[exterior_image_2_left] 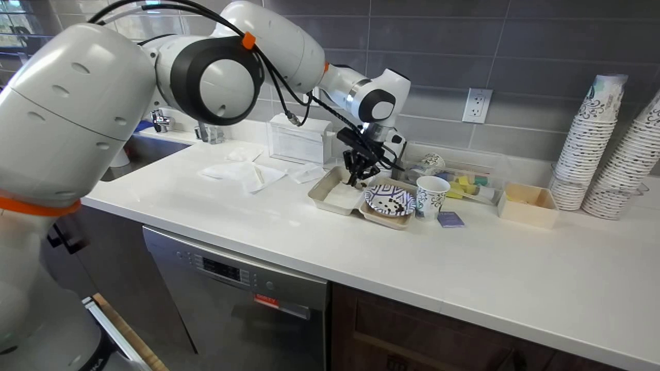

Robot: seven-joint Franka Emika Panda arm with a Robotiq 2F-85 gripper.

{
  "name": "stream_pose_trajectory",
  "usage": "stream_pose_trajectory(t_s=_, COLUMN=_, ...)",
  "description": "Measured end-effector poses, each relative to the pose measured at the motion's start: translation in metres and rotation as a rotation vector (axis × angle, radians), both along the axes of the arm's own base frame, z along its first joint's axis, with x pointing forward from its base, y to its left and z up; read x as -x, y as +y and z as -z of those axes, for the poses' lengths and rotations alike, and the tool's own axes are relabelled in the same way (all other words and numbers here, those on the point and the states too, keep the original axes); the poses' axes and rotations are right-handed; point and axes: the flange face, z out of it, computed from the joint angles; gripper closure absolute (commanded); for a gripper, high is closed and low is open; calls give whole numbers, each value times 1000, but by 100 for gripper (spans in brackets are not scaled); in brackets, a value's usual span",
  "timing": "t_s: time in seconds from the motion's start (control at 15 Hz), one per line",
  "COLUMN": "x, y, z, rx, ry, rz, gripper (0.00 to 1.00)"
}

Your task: Pick up the spoon from the left side of the take away pack, scoop some of the contents on the same side of the take away pack, place them in the mug and place the spoon in the bowl

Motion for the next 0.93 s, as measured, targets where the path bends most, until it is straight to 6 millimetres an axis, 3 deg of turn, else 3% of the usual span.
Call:
stream_pose_trajectory(t_s=0.47, x=2, y=-12, z=3, rx=-3, ry=11, rz=58, gripper=98)
stream_pose_trajectory(t_s=0.93, x=-4, y=-10, z=4, rx=2, ry=-9, rz=55, gripper=98)
